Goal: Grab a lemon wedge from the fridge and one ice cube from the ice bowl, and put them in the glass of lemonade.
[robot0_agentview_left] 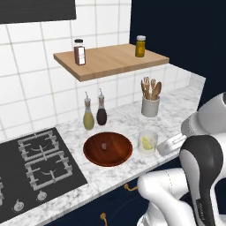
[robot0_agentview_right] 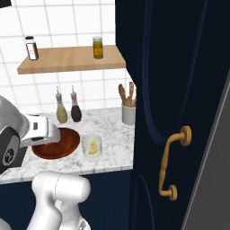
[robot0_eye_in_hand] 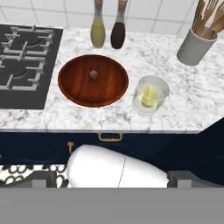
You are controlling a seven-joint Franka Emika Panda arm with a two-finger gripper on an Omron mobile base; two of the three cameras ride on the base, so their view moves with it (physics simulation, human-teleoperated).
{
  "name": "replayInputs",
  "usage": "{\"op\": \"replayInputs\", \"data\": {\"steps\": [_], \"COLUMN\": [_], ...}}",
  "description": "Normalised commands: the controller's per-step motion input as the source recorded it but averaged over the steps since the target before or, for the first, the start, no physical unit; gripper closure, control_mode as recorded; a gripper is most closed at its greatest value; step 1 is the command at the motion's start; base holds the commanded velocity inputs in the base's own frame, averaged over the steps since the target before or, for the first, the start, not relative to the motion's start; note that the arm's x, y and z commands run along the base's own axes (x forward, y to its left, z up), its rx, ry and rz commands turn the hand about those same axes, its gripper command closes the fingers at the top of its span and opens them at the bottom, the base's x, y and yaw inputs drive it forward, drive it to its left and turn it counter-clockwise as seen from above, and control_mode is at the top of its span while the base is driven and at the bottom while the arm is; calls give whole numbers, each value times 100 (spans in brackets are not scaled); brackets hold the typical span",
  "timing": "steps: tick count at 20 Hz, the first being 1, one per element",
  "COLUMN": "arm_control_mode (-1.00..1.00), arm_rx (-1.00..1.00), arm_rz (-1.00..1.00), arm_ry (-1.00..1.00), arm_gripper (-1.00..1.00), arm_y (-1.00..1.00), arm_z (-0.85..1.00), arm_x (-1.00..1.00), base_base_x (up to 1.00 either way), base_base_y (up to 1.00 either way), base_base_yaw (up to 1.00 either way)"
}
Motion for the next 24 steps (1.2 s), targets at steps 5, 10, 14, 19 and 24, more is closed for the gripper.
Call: {"op": "replayInputs", "data": {"steps": [5, 10, 14, 19, 24], "arm_control_mode": [-100, -100, -100, -100, -100], "arm_rx": [1, 6, 8, 2, 4], "arm_rz": [-5, -1, -1, -12, -12], "arm_ry": [0, 0, 0, -1, -1], "arm_gripper": [-100, -100, -100, -100, -100], "arm_y": [0, -1, -2, -2, -16], "arm_z": [2, 23, 24, 2, 2], "arm_x": [-39, -16, -16, 0, 0], "base_base_x": [0, 0, 0, 0, 0], "base_base_y": [0, 0, 0, 0, 0], "base_base_yaw": [0, 0, 0, 0, 0]}}
